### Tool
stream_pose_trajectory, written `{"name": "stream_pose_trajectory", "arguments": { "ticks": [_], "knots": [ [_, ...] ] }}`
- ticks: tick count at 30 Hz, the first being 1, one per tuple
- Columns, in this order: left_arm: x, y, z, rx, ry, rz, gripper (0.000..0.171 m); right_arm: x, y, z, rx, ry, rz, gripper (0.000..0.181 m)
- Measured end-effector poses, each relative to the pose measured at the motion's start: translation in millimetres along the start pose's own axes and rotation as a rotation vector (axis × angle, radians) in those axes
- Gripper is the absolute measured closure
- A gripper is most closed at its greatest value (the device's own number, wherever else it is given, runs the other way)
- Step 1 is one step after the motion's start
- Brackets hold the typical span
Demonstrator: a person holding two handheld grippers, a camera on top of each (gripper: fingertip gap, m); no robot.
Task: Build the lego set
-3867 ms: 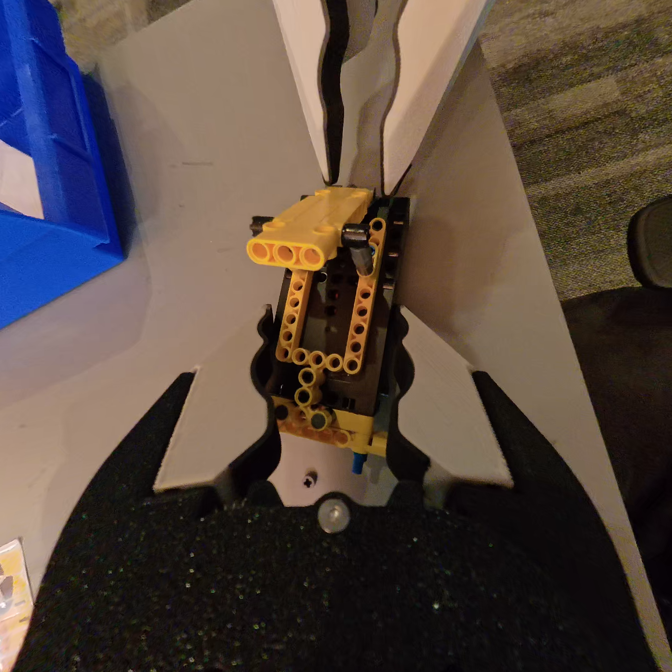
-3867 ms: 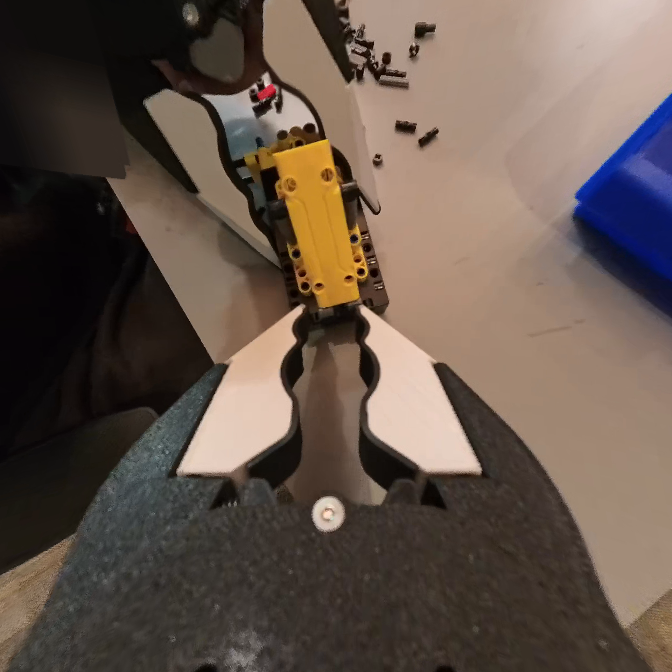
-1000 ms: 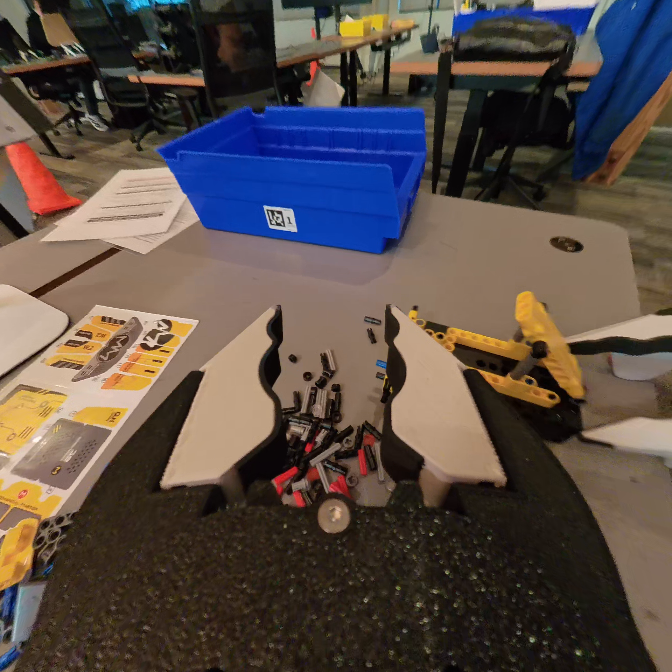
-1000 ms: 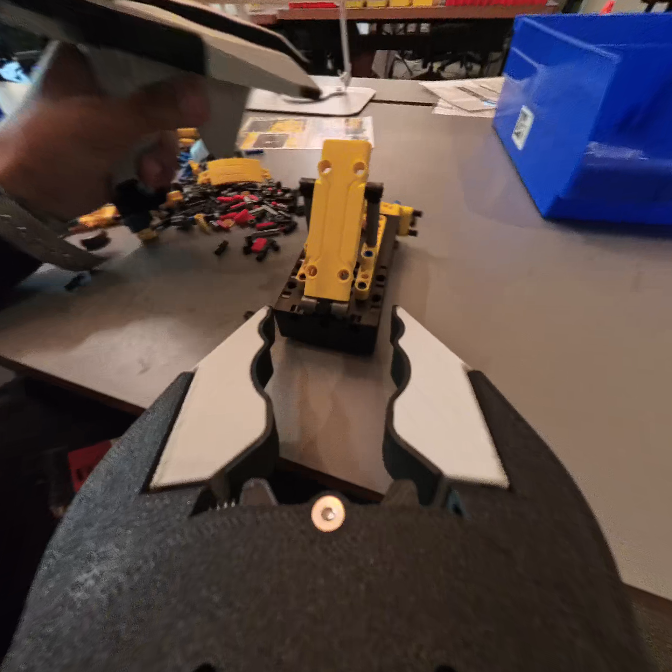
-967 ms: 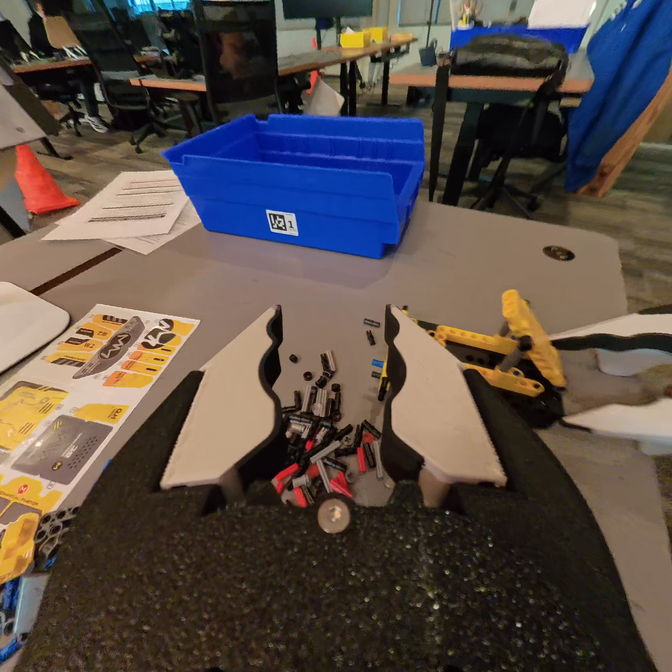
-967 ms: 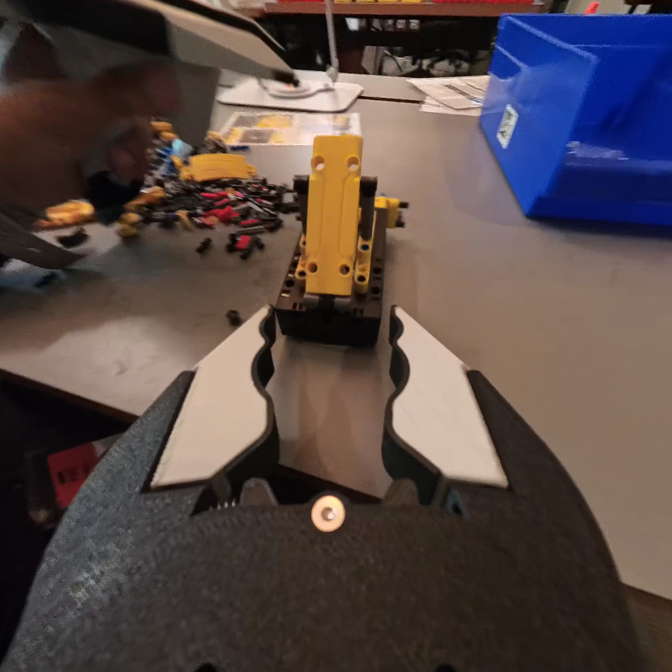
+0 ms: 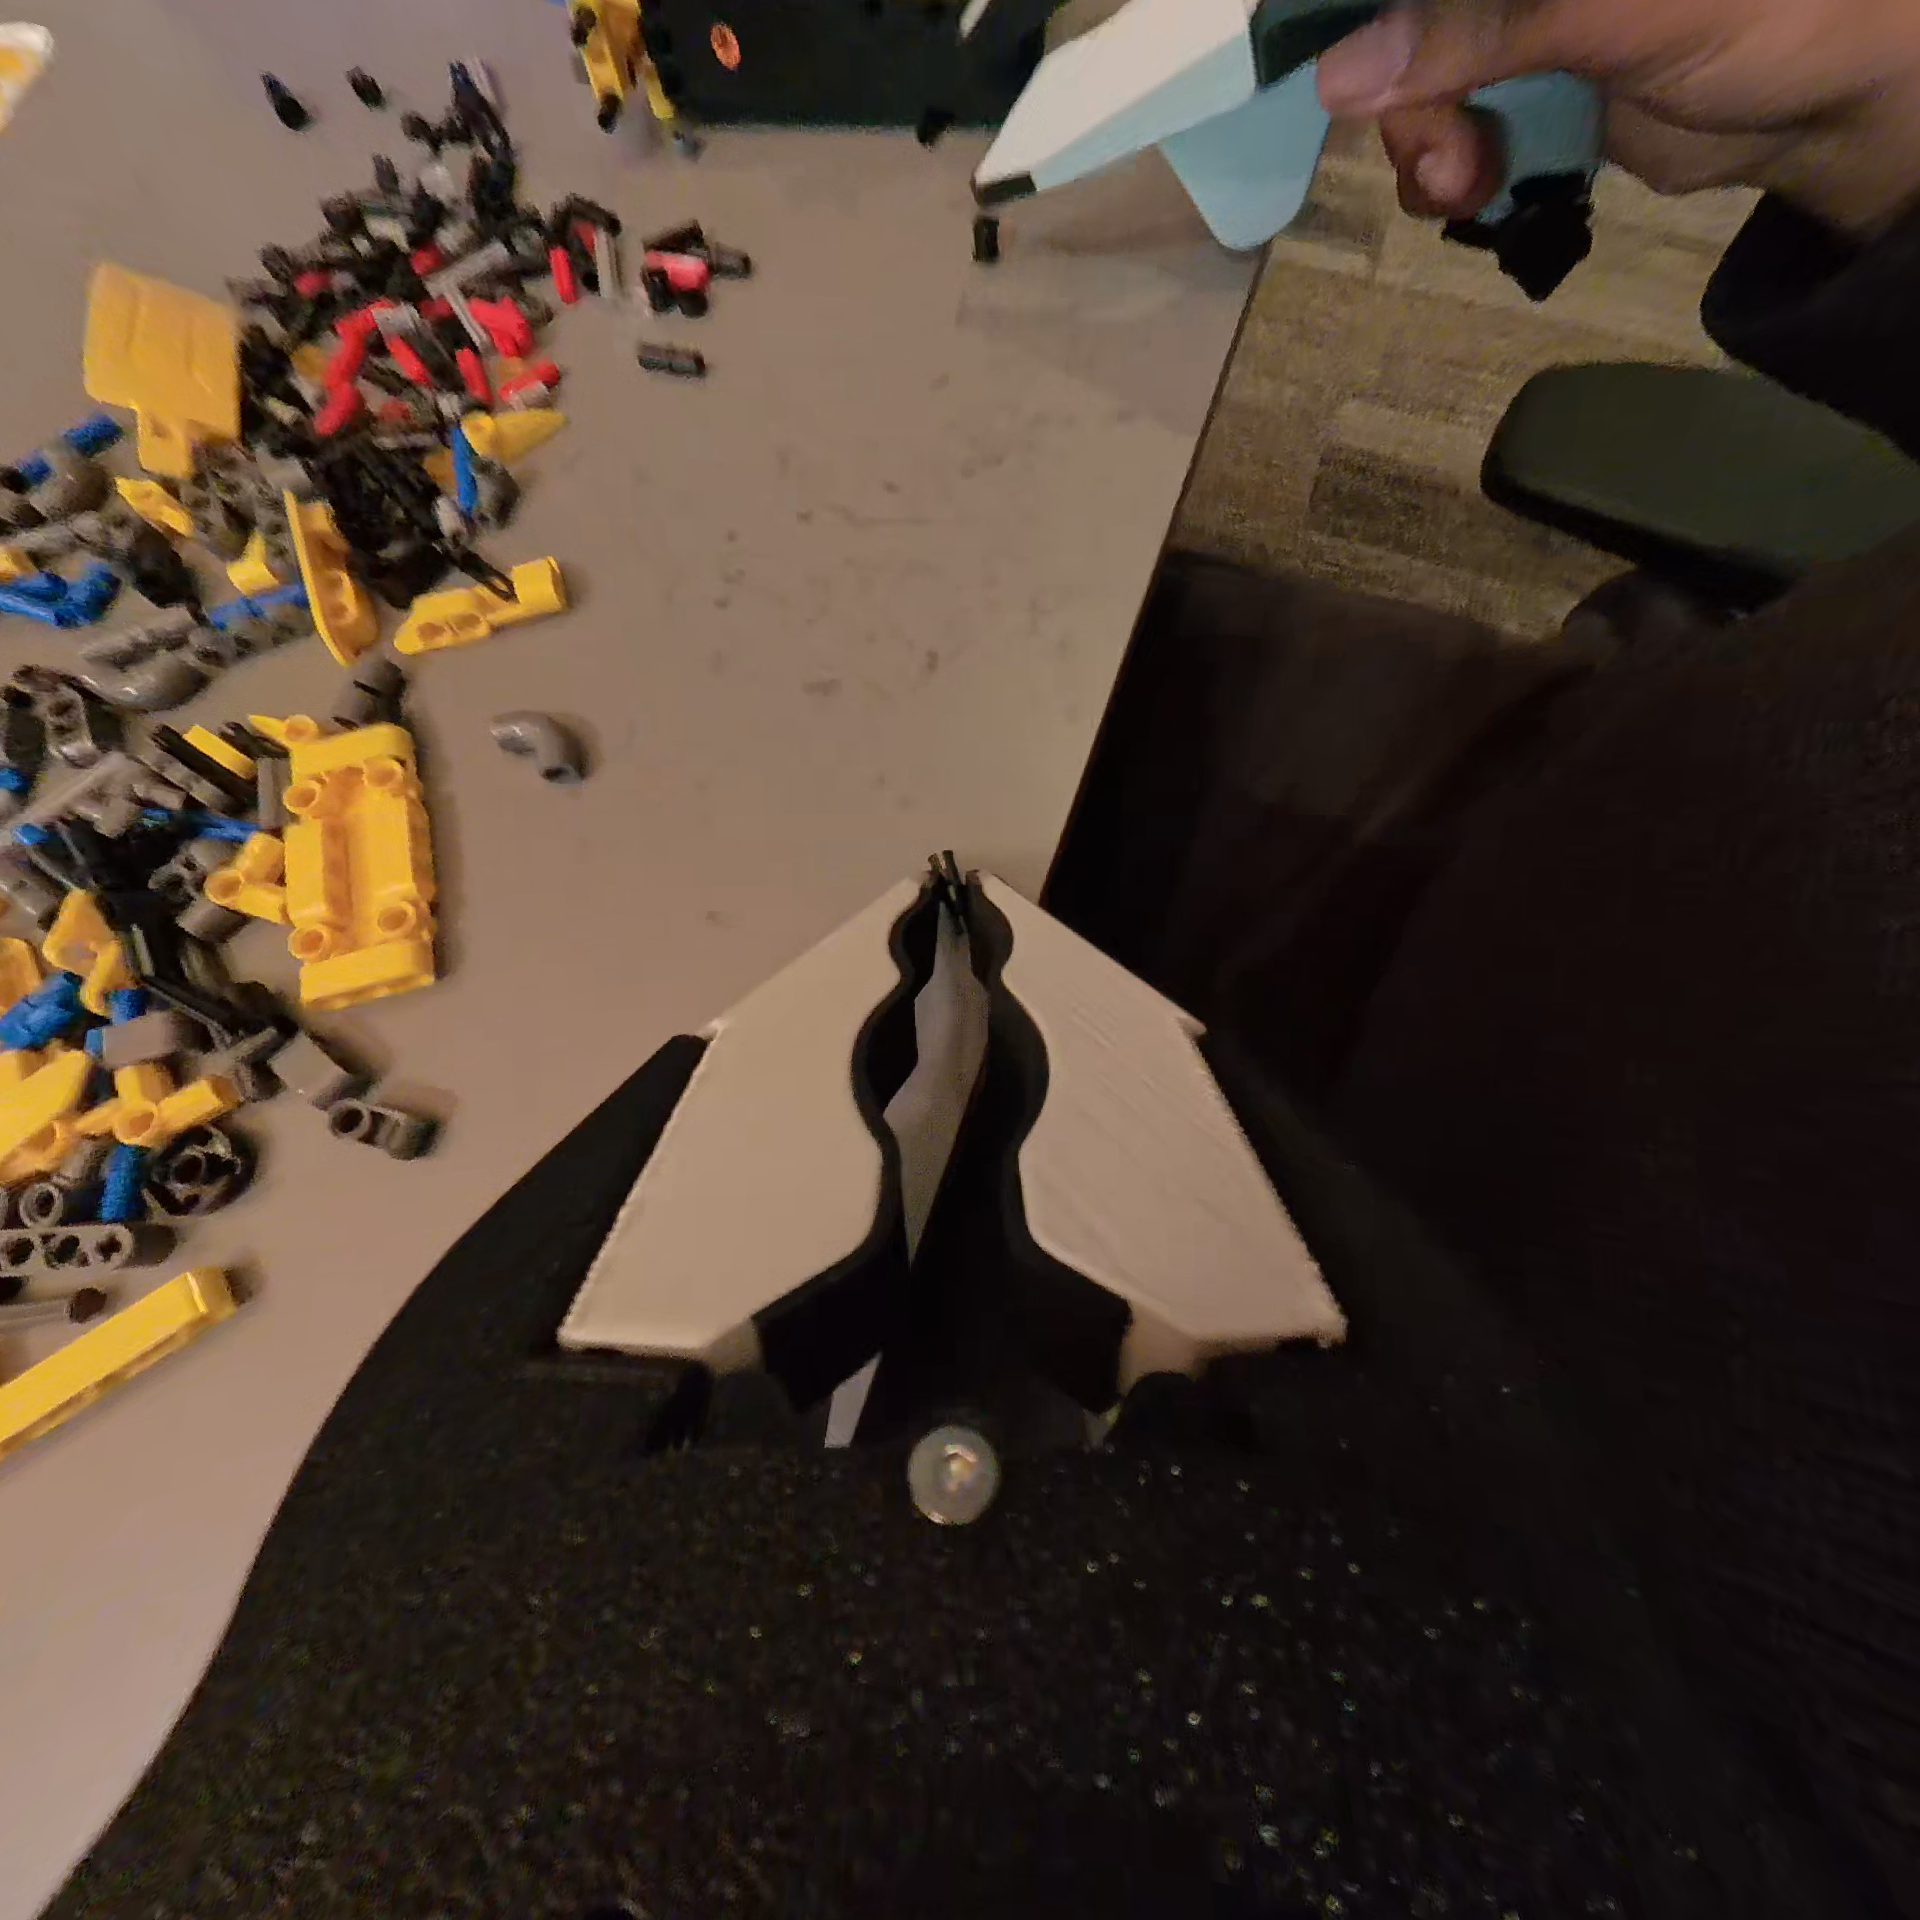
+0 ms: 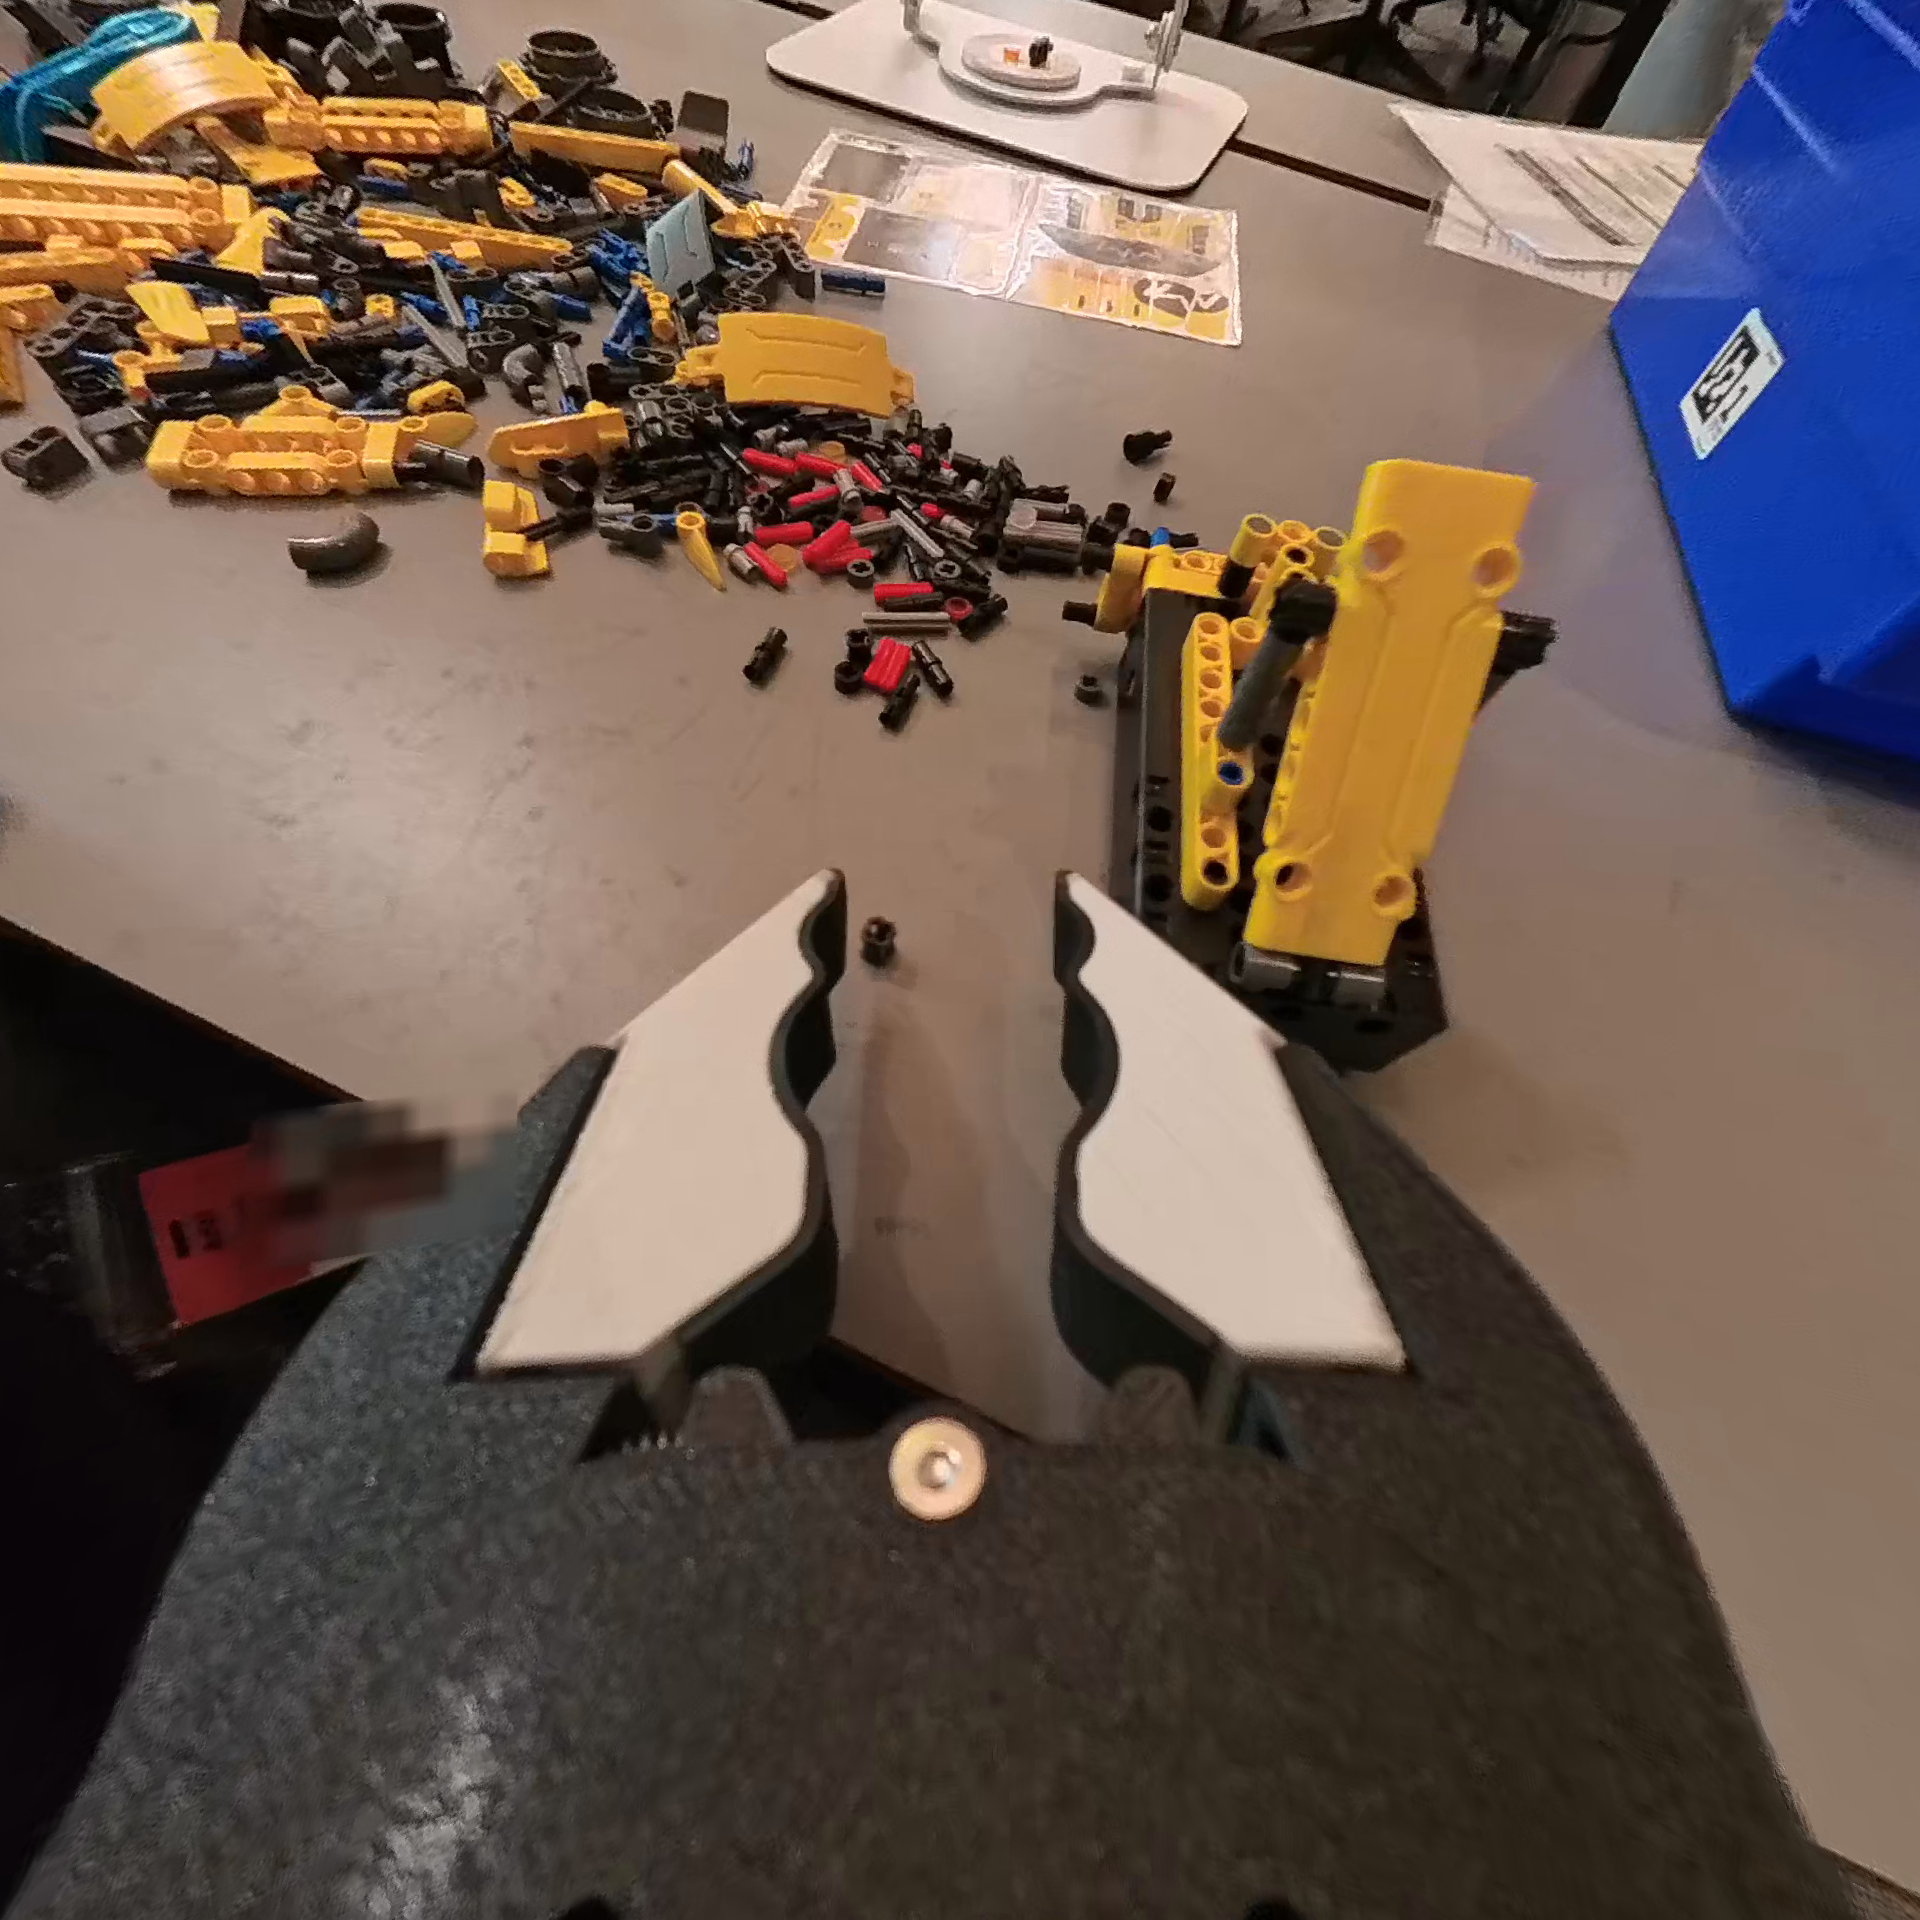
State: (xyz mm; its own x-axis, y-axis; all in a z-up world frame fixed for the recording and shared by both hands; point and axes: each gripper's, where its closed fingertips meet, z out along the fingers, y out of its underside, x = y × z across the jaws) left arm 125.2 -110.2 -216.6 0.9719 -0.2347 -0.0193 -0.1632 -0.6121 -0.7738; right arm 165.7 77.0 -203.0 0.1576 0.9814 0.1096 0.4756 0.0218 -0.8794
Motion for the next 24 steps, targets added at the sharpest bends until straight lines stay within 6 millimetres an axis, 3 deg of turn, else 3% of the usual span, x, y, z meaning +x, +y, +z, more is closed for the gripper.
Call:
{"name": "stream_pose_trajectory", "arguments": {
  "ticks": [3, 5, 9, 12, 15, 19, 21, 24],
  "knots": [
    [-13.6, -30.1, -2.0, 0.082, -0.043, 0.013, 0.168, 4.9, 1.4, 0.5, -0.001, 0.006, -0.004, 0.142],
    [-33.9, -57.2, 1.7, 0.113, -0.089, 0.044, 0.168, 6.0, 2.8, 3.3, -0.001, 0.002, 0.007, 0.141],
    [-87.0, -89.6, 44.7, 0.026, -0.111, 0.066, 0.168, 1.7, 2.6, 7.3, -0.004, -0.024, 0.03, 0.141],
    [-119.1, -90.9, 82.1, -0.061, -0.092, 0.022, 0.168, 1.1, 5.1, 4.8, -0.032, -0.015, 0.005, 0.14],
    [-133.5, -88.0, 98.0, -0.087, -0.084, -0.016, 0.168, -2.6, 7.1, 1.9, -0.039, -0.034, 0.03, 0.14],
    [-137.9, -84.3, 103.6, -0.104, -0.088, -0.02, 0.164, -3.8, 9.3, 4.5, -0.05, -0.068, 0.095, 0.141],
    [-139.2, -86.9, 102.9, -0.087, -0.088, -0.028, 0.149, -5.1, 11.7, 5.0, -0.086, -0.082, 0.085, 0.148],
    [-144.0, -94.6, 99.1, -0.025, -0.1, -0.027, 0.148, -13.7, 15.6, 6.0, -0.153, -0.117, 0.061, 0.167]
  ]
}}
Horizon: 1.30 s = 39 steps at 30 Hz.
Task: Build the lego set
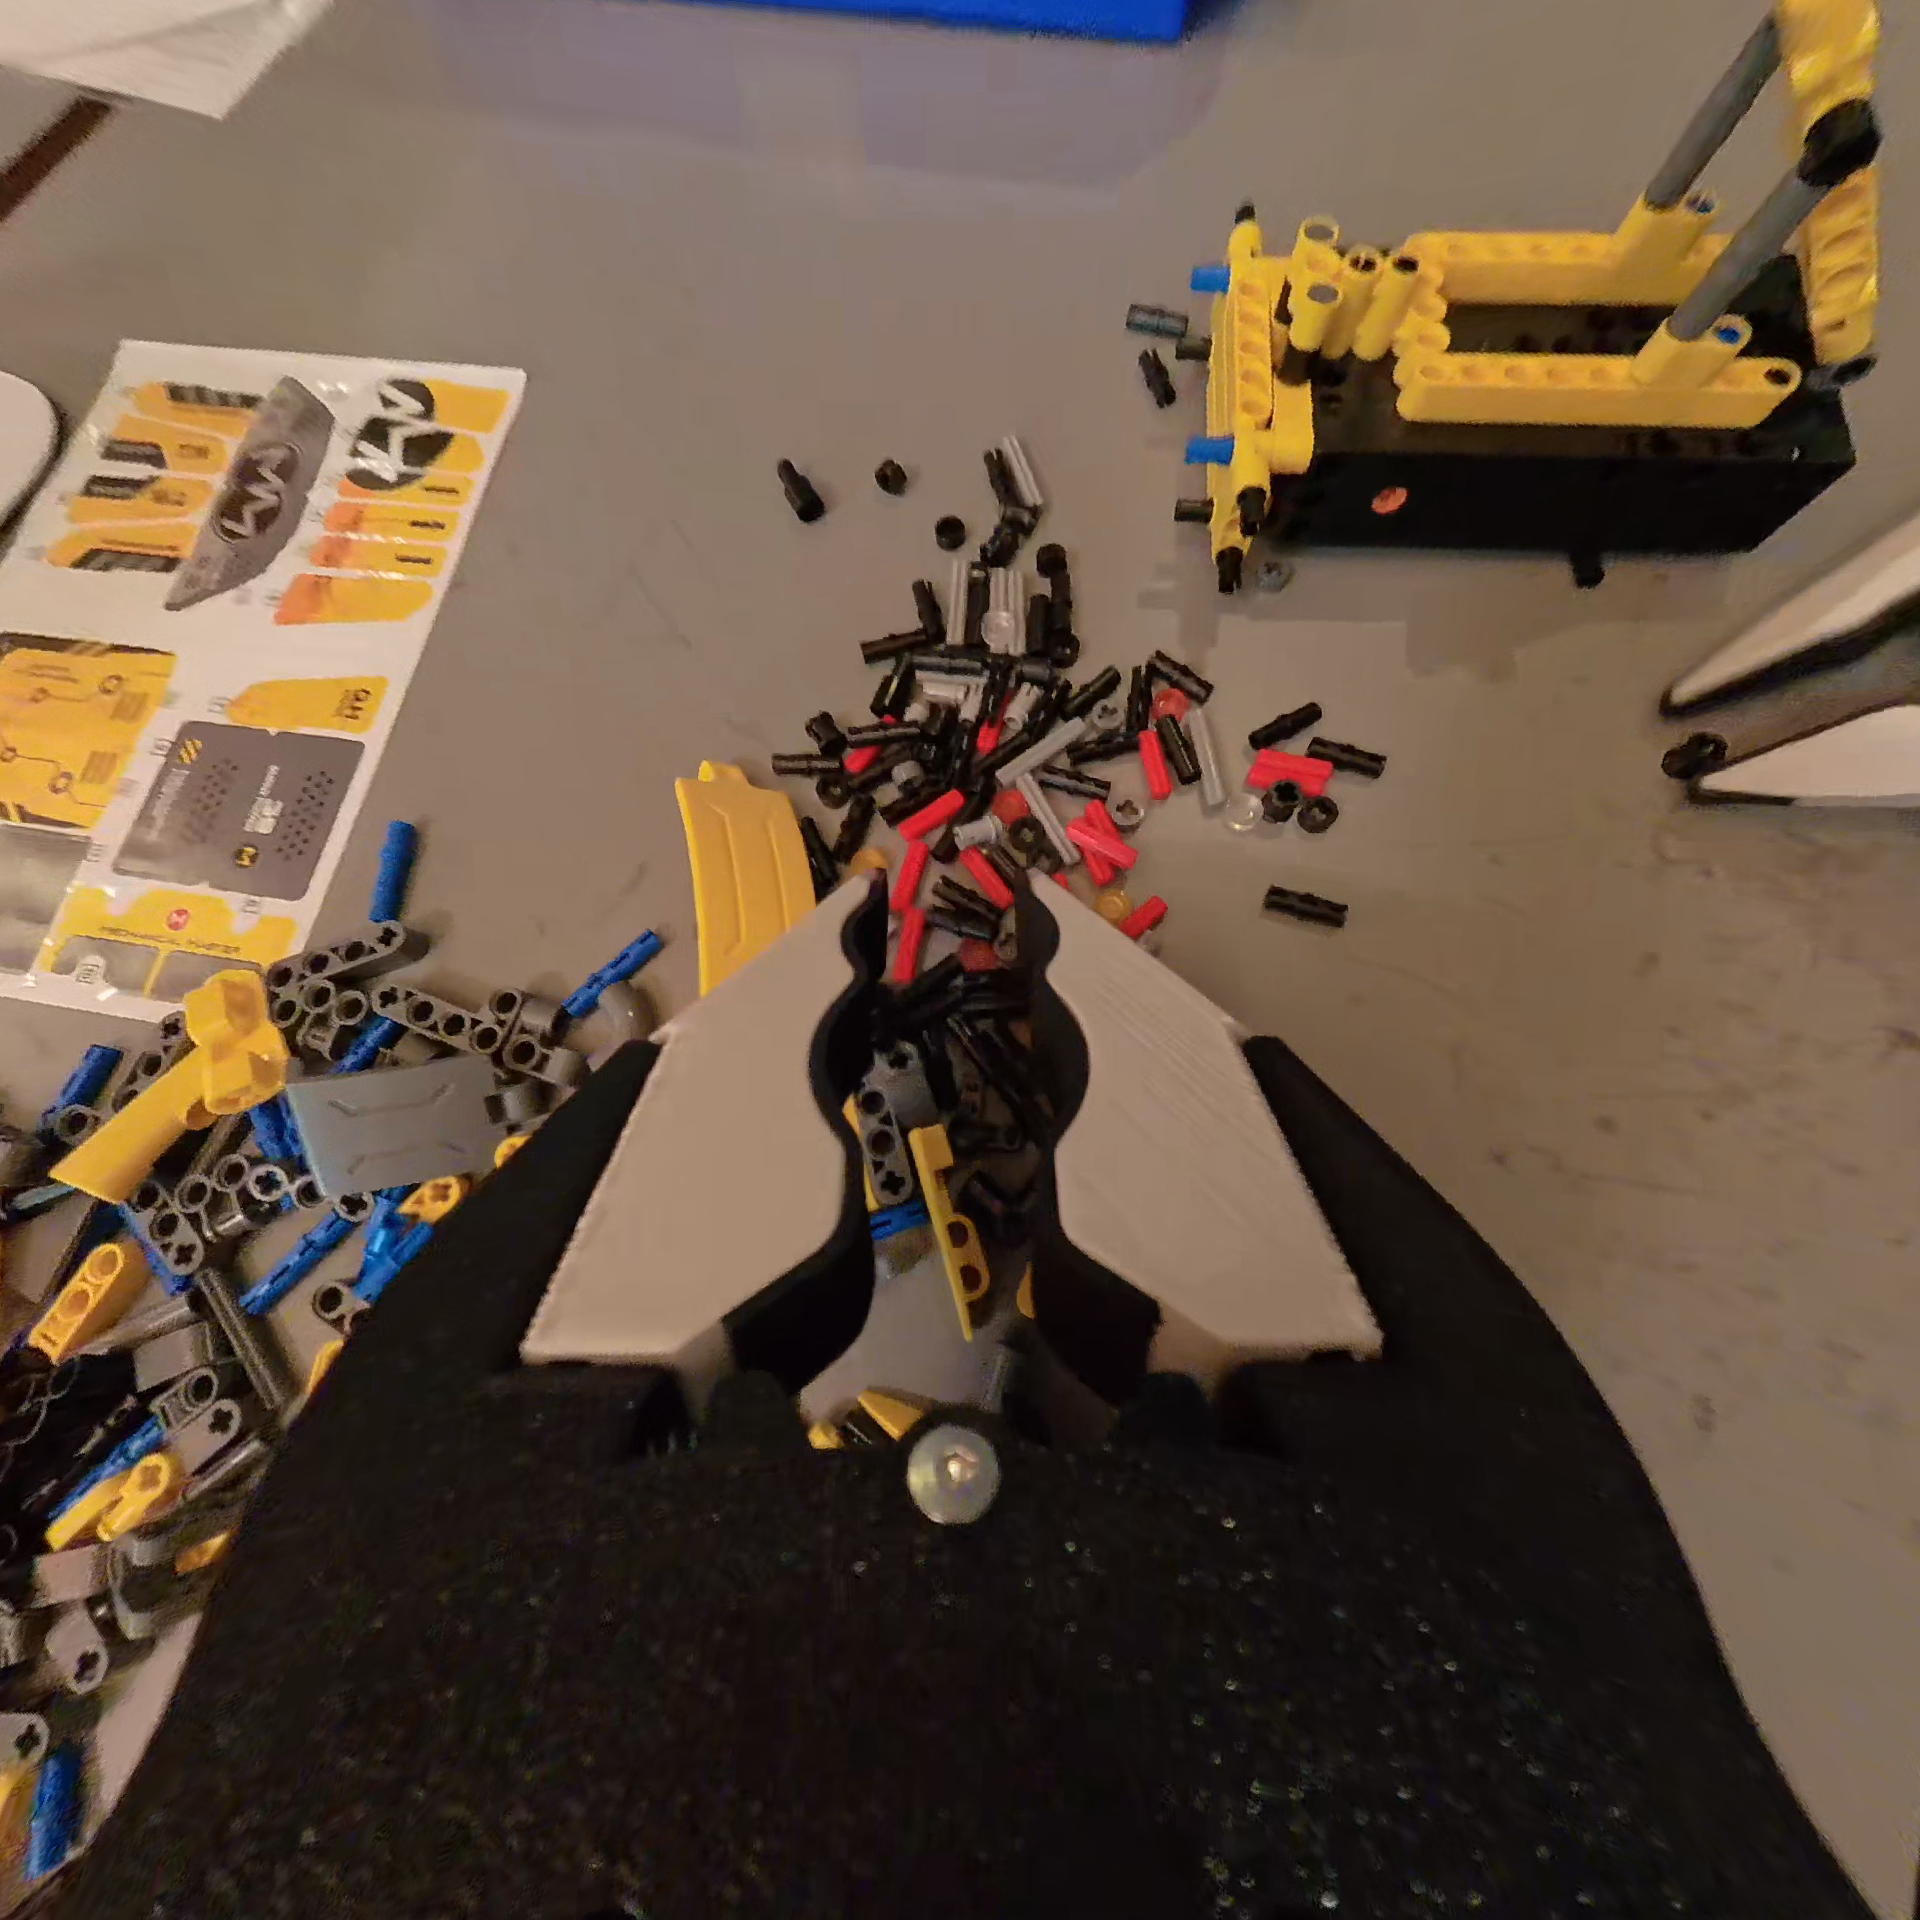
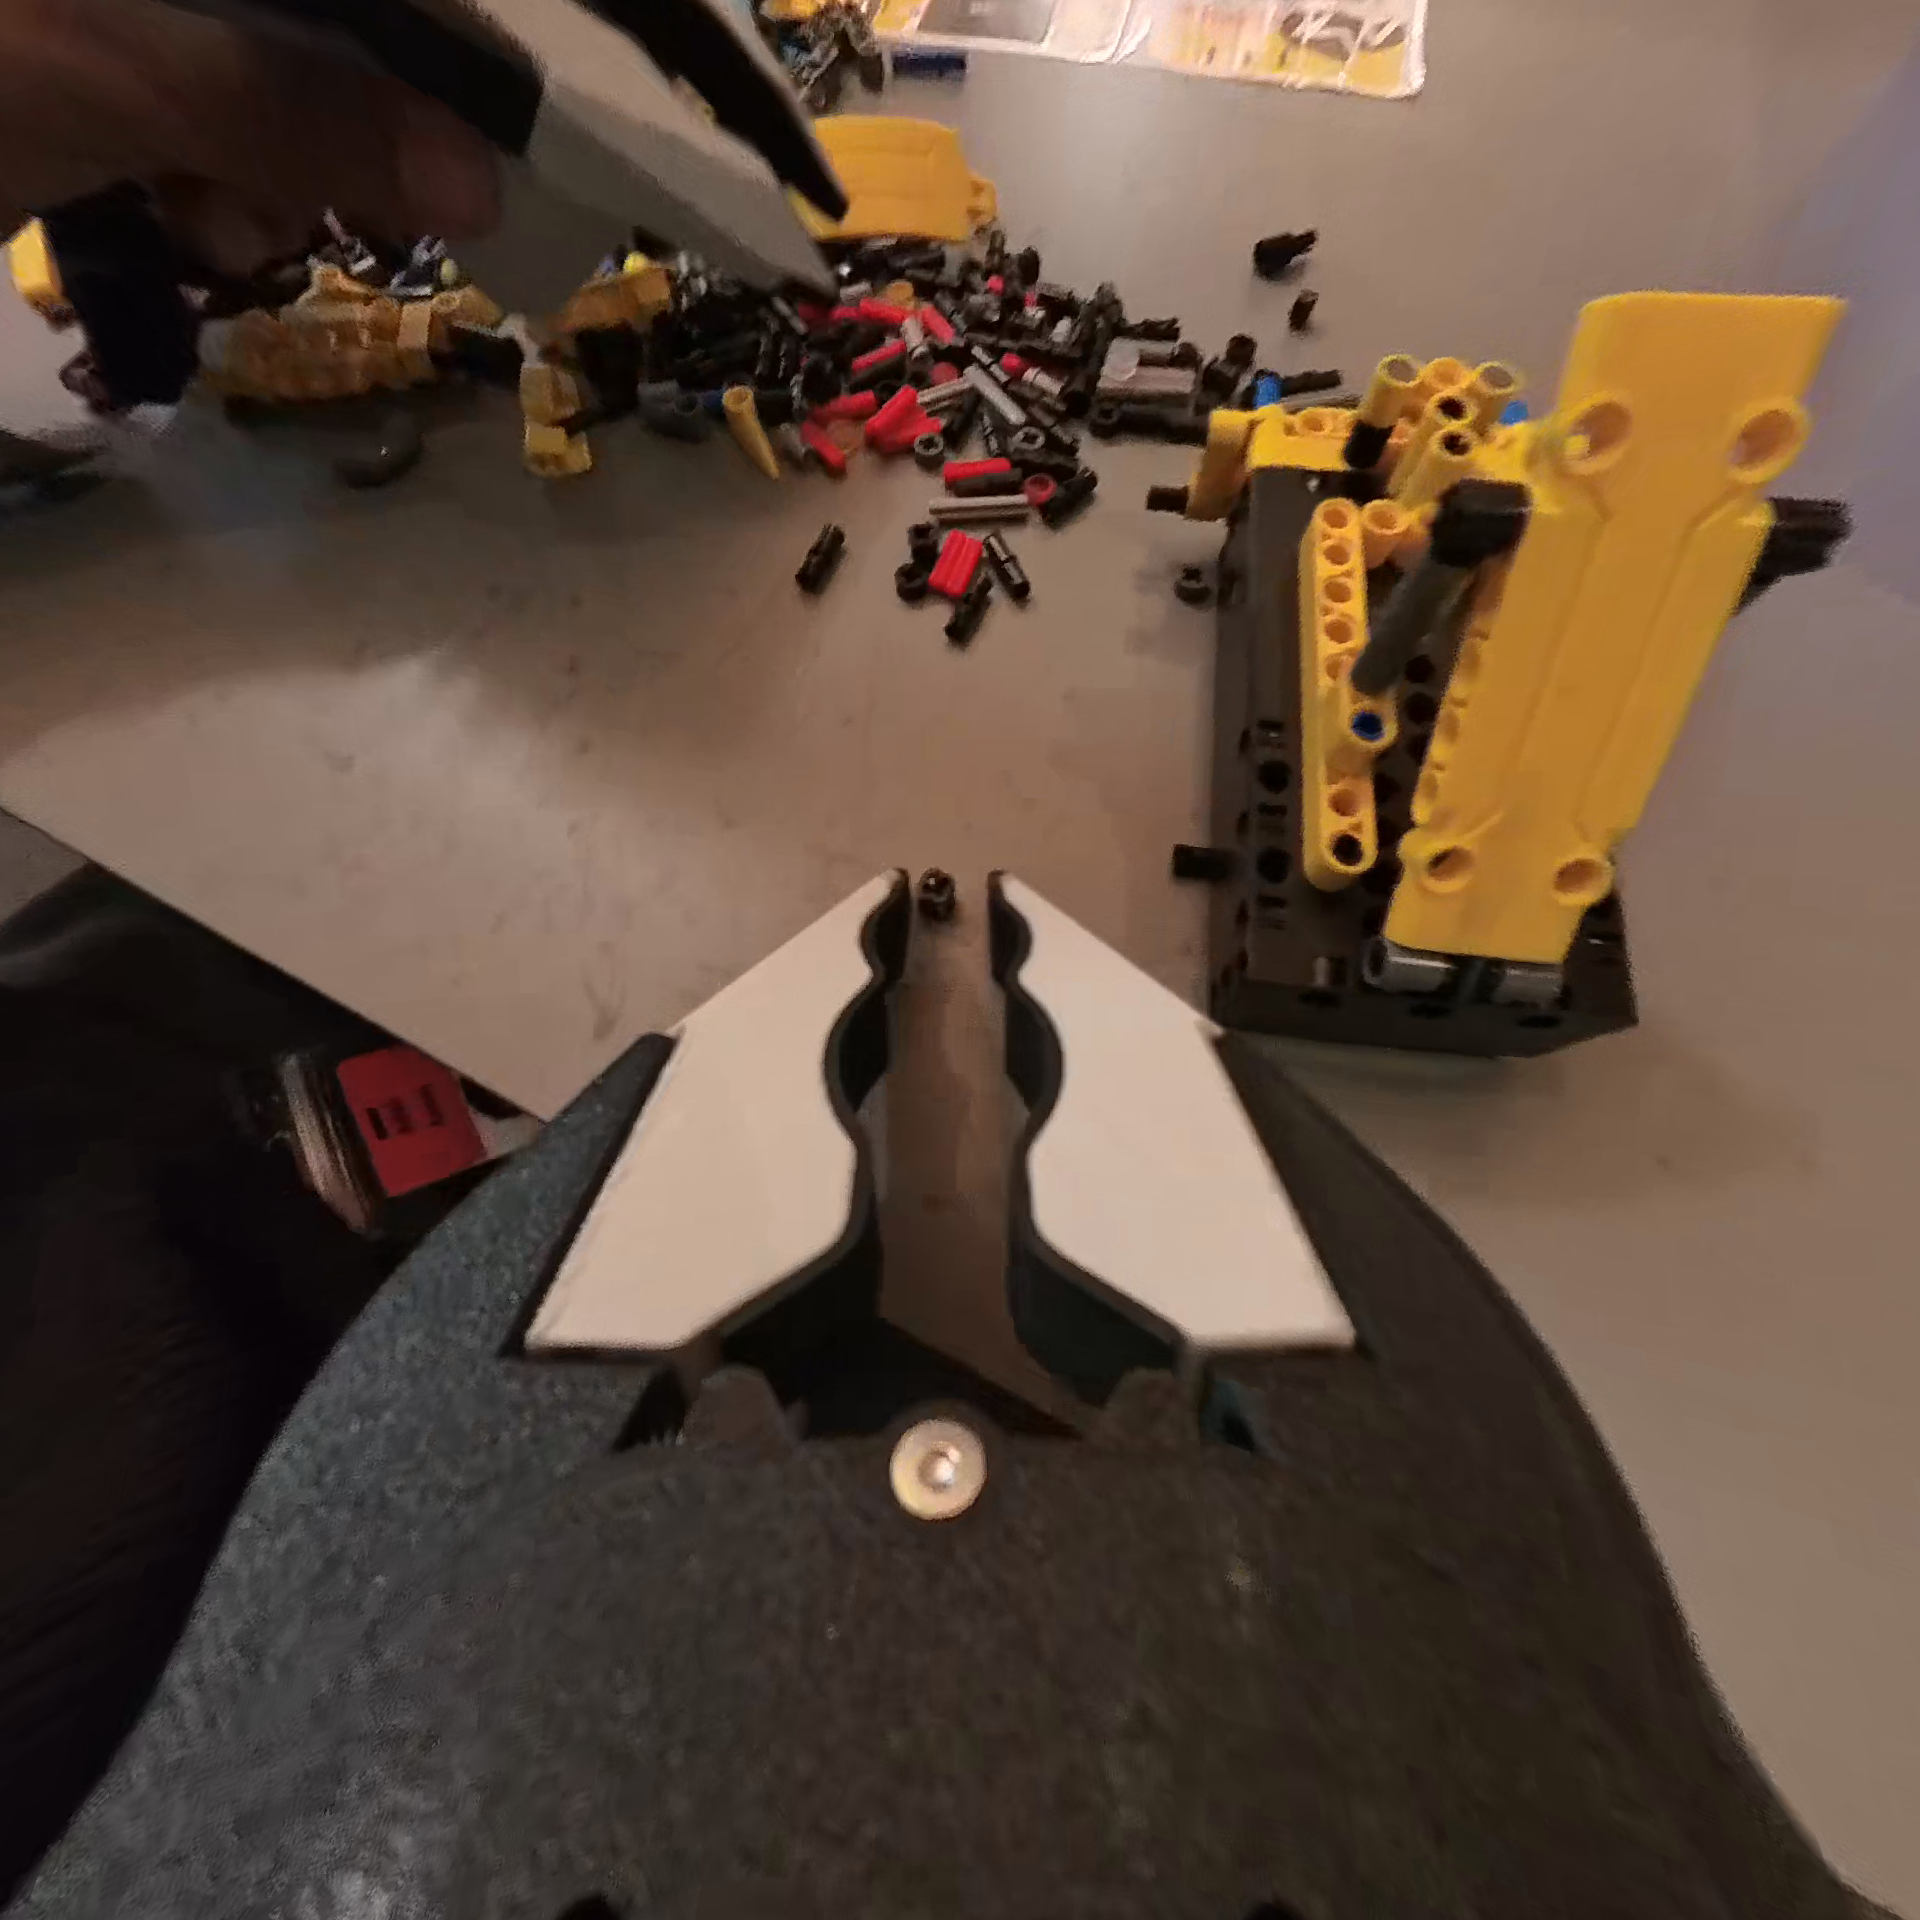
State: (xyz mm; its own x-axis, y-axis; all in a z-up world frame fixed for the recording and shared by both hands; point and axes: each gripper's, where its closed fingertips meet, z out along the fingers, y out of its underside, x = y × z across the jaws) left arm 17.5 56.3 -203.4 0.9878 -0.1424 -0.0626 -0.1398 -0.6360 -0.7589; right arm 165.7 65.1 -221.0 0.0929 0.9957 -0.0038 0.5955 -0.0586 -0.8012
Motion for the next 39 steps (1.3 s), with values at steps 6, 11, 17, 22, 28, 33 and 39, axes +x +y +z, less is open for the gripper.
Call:
{"name": "stream_pose_trajectory", "arguments": {
  "ticks": [6, 11, 17, 22, 28, 33, 39],
  "knots": [
    [-7.3, -15.5, -14.0, 0.131, -0.012, -0.016, 0.149, -8.9, -15.0, 17.6, 0.002, -0.002, -0.011, 0.174],
    [-8.1, -17.2, -24.4, 0.172, -0.024, 0.002, 0.149, -2.5, -56.8, 45.5, -0.022, 0.102, -0.157, 0.174],
    [-11.1, -18.9, -32.2, 0.19, -0.044, 0.008, 0.149, 3.3, -84.3, 87.5, -0.074, 0.184, -0.235, 0.166],
    [-14.4, -19.4, -36.7, 0.208, -0.028, -0.032, 0.149, -4.9, -84.7, 34.2, 0.055, 0.101, -0.186, 0.139],
    [-9.6, -20.6, -34.3, 0.206, -0.024, -0.014, 0.149, 81.9, -54.6, -91.9, 0.193, 0.394, -0.079, 0.136],
    [3.6, -23.6, -28.7, 0.221, 0.006, 0.023, 0.149, 79.5, -10.5, -44.1, 0.108, 0.238, 0.055, 0.099],
    [14.7, -21.7, -20.6, 0.218, 0.035, 0.063, 0.149, 80.0, -6.2, -6.2, 0.032, 0.169, 0.002, 0.115]
  ]
}}
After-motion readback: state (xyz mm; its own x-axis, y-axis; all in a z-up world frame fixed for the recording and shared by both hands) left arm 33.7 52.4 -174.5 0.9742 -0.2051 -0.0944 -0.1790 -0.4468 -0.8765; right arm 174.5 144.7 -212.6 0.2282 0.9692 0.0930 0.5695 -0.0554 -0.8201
